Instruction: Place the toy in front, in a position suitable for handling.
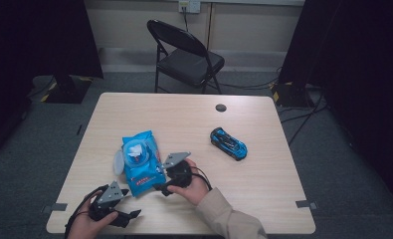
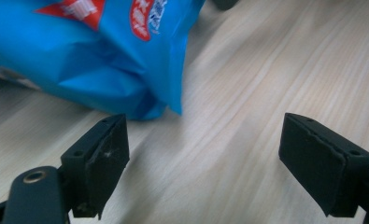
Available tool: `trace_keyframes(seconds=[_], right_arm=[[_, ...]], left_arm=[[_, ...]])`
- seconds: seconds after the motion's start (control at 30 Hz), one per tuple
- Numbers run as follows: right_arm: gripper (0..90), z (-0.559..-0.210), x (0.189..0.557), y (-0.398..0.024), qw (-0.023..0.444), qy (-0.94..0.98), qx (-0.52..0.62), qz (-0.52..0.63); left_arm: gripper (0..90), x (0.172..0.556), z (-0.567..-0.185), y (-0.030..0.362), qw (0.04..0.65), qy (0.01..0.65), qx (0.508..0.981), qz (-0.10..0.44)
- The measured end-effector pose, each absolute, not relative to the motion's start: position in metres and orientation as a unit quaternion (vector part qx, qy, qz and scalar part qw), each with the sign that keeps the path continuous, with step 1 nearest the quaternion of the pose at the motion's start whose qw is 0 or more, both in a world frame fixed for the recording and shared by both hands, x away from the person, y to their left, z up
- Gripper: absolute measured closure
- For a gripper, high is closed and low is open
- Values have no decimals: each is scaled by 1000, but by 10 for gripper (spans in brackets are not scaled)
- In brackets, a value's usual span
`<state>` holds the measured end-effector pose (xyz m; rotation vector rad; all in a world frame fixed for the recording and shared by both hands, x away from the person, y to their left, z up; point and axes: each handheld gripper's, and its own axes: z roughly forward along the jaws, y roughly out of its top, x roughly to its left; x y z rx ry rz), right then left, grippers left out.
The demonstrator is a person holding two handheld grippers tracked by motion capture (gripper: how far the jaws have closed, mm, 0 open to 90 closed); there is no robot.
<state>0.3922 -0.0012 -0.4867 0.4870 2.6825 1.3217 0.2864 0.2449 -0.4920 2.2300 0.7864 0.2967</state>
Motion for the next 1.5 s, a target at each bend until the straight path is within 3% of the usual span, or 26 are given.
trace_keyframes(seconds=[0.17, 0.4, 0.6, 0.9, 1.07, 1.5], right_arm=[[143, -482, 372, -56, 57, 892, 161, 419], [141, -487, 337, -146, 59, 883, 221, 410], [142, -495, 320, -178, 65, 874, 247, 413], [143, -498, 319, -187, 64, 869, 261, 414], [143, -497, 319, -190, 67, 869, 262, 415], [145, -496, 322, -196, 75, 866, 265, 418]], left_arm=[[150, 283, -484, 237, 385, 297, 867, 111], [156, 275, -474, 232, 385, 337, 851, 115], [161, 271, -465, 225, 406, 328, 845, 118], [212, 287, -475, 183, 388, 295, 865, 119], [245, 300, -482, 182, 374, 317, 861, 136], [506, 316, -486, 183, 356, 335, 856, 168]])
